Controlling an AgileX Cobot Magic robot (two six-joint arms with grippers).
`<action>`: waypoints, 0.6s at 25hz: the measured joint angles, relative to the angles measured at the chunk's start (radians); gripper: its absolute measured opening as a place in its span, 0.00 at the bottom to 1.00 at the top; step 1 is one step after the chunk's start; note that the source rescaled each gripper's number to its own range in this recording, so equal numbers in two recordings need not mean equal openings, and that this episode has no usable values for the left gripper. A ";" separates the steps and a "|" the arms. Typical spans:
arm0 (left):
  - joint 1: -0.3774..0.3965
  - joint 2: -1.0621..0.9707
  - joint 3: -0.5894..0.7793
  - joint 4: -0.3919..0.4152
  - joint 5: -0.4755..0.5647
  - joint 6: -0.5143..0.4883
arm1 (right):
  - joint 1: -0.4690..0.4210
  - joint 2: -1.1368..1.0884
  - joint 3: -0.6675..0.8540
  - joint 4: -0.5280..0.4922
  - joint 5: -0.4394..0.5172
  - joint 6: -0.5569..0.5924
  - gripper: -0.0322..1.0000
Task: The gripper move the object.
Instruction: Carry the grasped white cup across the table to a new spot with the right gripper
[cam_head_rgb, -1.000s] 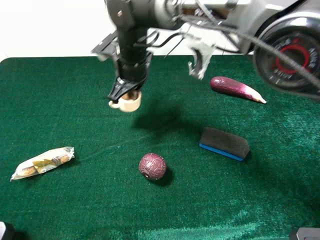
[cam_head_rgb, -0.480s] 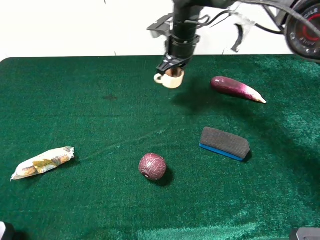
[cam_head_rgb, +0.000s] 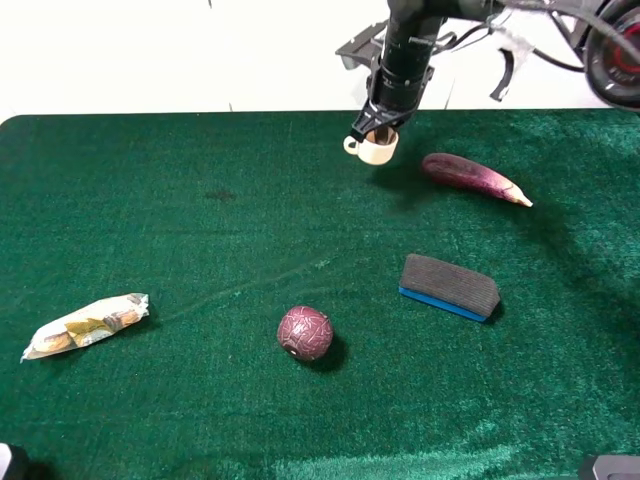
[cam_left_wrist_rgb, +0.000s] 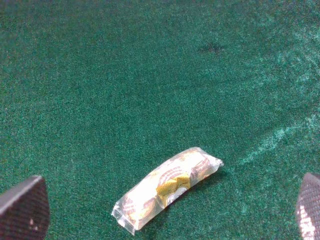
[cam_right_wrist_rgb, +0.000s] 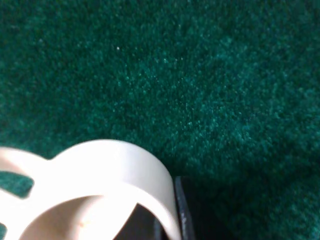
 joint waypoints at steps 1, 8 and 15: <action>0.000 0.000 0.000 0.000 0.000 0.000 | -0.002 0.018 0.000 -0.001 -0.016 -0.004 0.03; 0.000 0.000 0.000 0.000 0.000 0.000 | -0.003 0.065 0.000 0.001 -0.038 -0.005 0.03; 0.000 0.000 0.000 0.000 0.000 0.000 | -0.003 0.087 0.000 0.025 -0.037 -0.005 0.03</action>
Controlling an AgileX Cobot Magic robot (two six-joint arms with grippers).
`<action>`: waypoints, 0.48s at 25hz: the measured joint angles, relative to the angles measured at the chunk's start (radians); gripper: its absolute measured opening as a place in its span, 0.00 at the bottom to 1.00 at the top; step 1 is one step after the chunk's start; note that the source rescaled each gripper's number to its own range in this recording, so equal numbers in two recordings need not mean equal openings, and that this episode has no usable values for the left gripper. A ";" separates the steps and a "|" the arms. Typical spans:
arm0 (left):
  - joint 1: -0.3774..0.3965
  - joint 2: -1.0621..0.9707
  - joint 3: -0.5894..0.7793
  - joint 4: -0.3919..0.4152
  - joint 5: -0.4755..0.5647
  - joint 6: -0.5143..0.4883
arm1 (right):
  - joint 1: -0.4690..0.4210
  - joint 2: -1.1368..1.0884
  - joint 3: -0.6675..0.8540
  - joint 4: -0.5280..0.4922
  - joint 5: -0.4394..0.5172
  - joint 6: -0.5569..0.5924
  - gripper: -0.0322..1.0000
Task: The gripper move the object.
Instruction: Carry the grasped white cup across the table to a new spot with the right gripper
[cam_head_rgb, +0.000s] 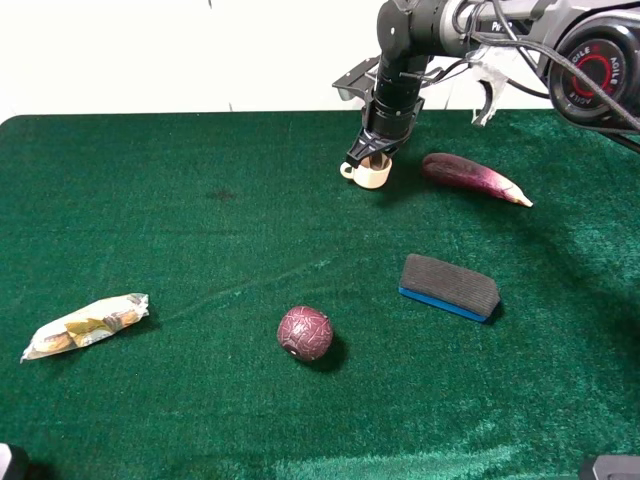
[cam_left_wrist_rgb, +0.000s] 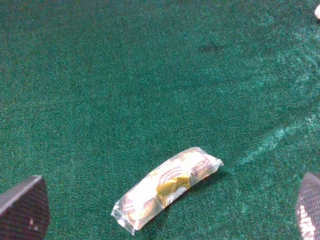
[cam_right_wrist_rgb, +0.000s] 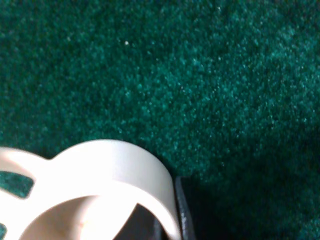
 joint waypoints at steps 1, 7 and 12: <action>0.000 0.000 0.000 0.000 0.000 0.000 | 0.000 0.000 0.000 0.002 0.005 0.000 0.03; 0.000 0.000 0.000 0.000 0.000 0.000 | 0.000 0.000 0.000 0.006 0.019 0.000 0.03; 0.000 0.000 0.000 0.000 0.000 0.000 | 0.000 0.000 0.000 0.019 0.020 0.000 0.04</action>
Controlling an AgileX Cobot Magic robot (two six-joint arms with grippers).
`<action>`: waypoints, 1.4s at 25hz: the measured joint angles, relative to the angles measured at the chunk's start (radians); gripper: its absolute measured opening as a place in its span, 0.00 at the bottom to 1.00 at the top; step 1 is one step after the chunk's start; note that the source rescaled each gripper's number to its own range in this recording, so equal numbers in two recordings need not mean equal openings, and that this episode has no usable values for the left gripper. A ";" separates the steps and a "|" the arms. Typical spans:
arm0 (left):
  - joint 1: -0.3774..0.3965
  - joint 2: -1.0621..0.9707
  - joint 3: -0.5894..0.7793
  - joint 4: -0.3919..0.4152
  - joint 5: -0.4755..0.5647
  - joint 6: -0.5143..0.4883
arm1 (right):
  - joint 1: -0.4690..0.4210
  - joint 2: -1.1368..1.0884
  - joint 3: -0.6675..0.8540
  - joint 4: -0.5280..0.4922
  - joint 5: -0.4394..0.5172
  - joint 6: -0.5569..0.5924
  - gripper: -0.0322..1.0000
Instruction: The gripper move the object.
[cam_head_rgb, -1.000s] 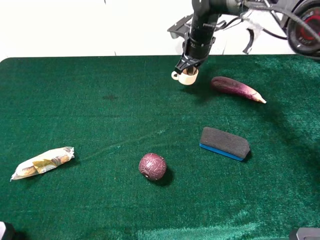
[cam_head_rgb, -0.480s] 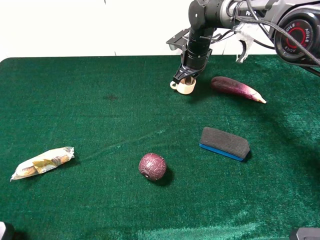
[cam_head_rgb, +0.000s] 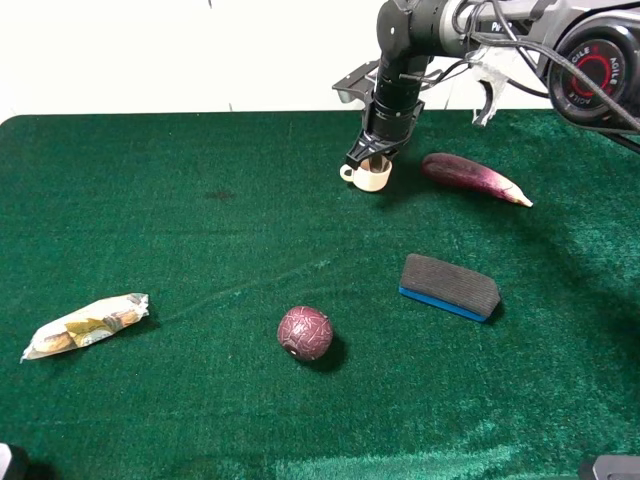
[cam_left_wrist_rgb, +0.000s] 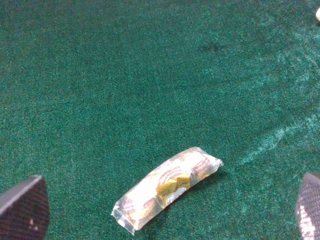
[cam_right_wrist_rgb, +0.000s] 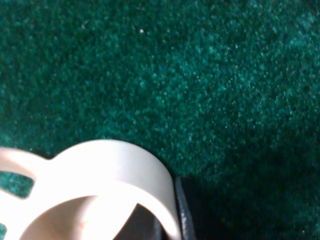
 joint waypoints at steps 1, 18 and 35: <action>0.000 0.000 0.000 0.000 0.000 0.000 | 0.000 0.000 0.000 0.000 -0.004 0.000 0.06; 0.000 0.000 0.000 0.000 0.000 0.000 | 0.000 -0.071 0.000 -0.007 -0.014 0.041 0.78; 0.000 0.000 0.000 0.000 0.000 0.000 | 0.000 -0.435 0.111 -0.067 0.171 0.163 0.99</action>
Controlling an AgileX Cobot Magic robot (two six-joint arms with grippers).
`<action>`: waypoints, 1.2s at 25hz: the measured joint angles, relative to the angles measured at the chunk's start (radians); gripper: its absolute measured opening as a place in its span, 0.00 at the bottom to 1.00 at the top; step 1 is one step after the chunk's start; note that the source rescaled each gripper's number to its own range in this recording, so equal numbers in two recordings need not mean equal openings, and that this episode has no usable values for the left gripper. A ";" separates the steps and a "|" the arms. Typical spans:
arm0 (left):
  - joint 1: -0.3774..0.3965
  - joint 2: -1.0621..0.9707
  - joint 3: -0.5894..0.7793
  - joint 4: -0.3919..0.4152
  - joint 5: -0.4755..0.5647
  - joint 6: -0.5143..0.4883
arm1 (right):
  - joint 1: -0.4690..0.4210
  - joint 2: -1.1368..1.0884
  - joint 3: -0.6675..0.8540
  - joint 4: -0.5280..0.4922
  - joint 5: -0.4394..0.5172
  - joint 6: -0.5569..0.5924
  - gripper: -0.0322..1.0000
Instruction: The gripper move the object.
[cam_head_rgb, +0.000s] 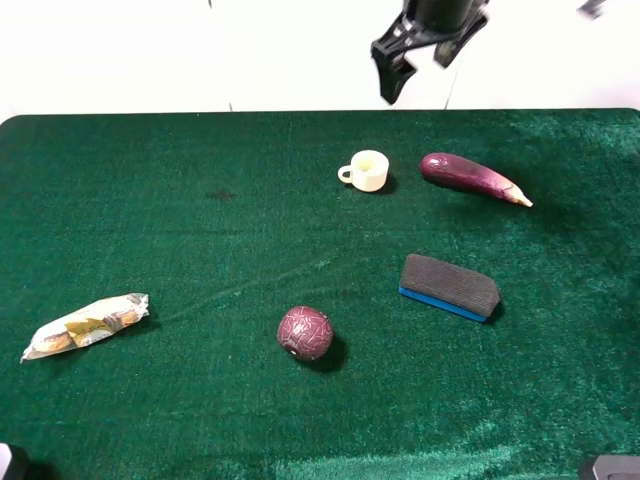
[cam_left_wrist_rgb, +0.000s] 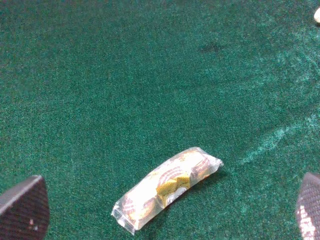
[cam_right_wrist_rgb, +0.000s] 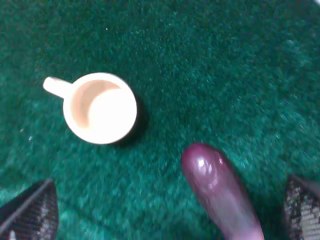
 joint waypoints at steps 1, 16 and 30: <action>0.000 0.000 0.000 0.000 0.000 0.000 | 0.000 -0.046 0.035 0.000 0.000 0.005 0.99; 0.000 0.000 0.000 0.000 0.000 0.000 | 0.000 -0.858 0.827 -0.030 -0.158 0.179 1.00; 0.000 0.000 0.000 0.001 0.000 0.000 | 0.000 -1.671 1.274 -0.005 -0.095 0.294 1.00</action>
